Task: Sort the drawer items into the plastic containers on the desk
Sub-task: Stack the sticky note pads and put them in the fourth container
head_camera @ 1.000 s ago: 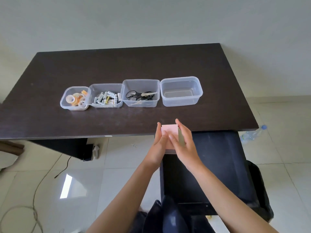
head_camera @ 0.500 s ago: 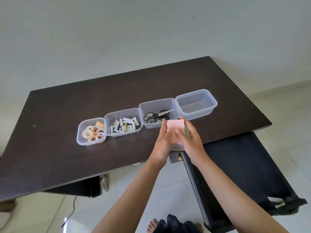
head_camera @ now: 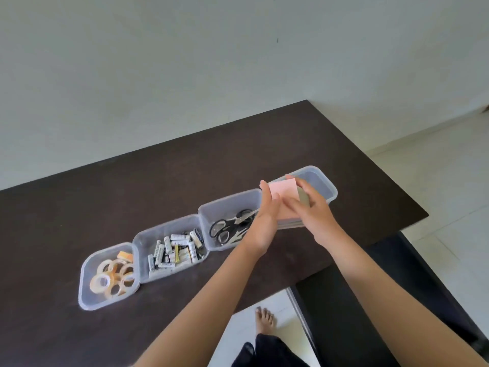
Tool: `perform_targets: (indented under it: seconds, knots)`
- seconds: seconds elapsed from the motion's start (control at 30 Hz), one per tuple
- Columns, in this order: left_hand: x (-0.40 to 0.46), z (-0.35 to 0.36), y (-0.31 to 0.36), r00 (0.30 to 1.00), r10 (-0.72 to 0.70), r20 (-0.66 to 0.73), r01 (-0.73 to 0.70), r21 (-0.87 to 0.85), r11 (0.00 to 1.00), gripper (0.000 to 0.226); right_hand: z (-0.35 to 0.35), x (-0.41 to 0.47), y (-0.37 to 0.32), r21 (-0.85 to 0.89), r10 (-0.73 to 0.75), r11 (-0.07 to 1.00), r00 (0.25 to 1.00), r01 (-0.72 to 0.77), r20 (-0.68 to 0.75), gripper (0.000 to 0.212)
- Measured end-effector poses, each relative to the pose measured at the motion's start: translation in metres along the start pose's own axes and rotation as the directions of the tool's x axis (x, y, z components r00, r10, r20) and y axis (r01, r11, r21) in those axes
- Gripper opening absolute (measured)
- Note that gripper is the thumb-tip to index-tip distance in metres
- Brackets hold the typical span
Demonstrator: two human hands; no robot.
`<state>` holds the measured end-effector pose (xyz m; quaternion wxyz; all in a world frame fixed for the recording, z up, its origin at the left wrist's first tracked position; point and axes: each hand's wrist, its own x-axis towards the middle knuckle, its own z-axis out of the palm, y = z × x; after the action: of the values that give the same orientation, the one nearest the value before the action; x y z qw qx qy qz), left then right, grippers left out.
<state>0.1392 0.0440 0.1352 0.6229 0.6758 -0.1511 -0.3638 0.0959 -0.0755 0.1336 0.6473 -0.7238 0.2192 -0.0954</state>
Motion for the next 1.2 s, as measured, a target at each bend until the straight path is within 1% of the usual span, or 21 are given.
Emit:
perform_targets:
  seconds: [0.07,0.1,0.13,0.2,0.27,0.33,0.4,0.47,0.57,0.63,0.73,0.8,0.9,1.0,1.2]
  knots:
    - [0.022,-0.006,0.007,0.997,-0.050,0.059,0.048,0.036,0.998,0.057,-0.013,0.024,0.000,0.031,0.028,0.999,1.000,-0.028,-0.007,0.037]
    - [0.033,-0.010,0.009,0.995,-0.063,0.074,0.055,0.105,0.993,0.062,-0.019,0.035,0.000,0.036,0.035,0.999,0.999,-0.035,0.001,0.039]
    - [0.040,-0.014,0.010,0.996,-0.060,0.063,0.045,0.207,0.977,0.066,-0.025,0.045,0.000,0.026,0.042,0.999,0.999,-0.042,0.022,0.039]
    - [0.053,-0.021,0.005,0.999,-0.031,-0.030,0.040,0.384,0.922,0.068,-0.034,0.063,0.004,-0.041,0.052,0.998,0.996,-0.050,0.073,0.040]
    - [0.060,-0.028,-0.007,0.994,0.005,-0.113,0.057,0.536,0.842,0.077,-0.041,0.078,0.013,-0.134,0.092,0.988,0.989,-0.076,0.115,0.040]
    - [0.066,-0.032,-0.020,0.993,0.052,-0.106,0.037,0.696,0.717,0.090,-0.043,0.089,0.022,-0.239,0.139,0.966,0.977,-0.098,0.160,0.037]
    - [0.073,-0.033,-0.027,0.992,0.086,-0.089,0.015,0.774,0.633,0.098,-0.042,0.100,0.024,-0.377,0.197,0.920,0.957,-0.106,0.212,0.037]
    - [0.078,-0.032,-0.032,0.983,0.151,-0.101,-0.009,0.802,0.597,0.103,-0.038,0.105,0.024,-0.493,0.250,0.864,0.935,-0.098,0.251,0.040]
    - [0.083,-0.031,-0.040,0.972,0.207,-0.109,-0.033,0.812,0.582,0.104,-0.032,0.109,0.028,-0.578,0.311,0.808,0.914,-0.110,0.260,0.043]
    - [0.085,-0.032,-0.045,0.972,0.204,-0.118,-0.027,0.806,0.592,0.104,-0.031,0.111,0.030,-0.599,0.355,0.789,0.895,-0.133,0.269,0.045]
    - [0.086,-0.031,-0.047,0.970,0.209,-0.122,-0.024,0.810,0.586,0.105,-0.031,0.117,0.030,-0.599,0.415,0.787,0.843,-0.145,0.341,0.043]
    - [0.085,-0.031,-0.049,0.971,0.202,-0.126,-0.016,0.810,0.586,0.105,-0.032,0.119,0.032,-0.614,0.452,0.772,0.823,-0.167,0.345,0.048]
    - [0.085,-0.031,-0.049,0.969,0.210,-0.132,-0.017,0.809,0.588,0.106,-0.032,0.119,0.033,-0.669,0.483,0.722,0.821,-0.176,0.305,0.062]
    - [0.085,-0.031,-0.050,0.966,0.213,-0.144,-0.010,0.807,0.591,0.106,-0.031,0.119,0.035,-0.726,0.478,0.672,0.833,-0.145,0.277,0.071]
    - [0.084,-0.031,-0.048,0.970,0.204,-0.131,-0.018,0.800,0.600,0.105,-0.030,0.117,0.041,-0.742,0.414,0.662,0.876,-0.104,0.246,0.071]
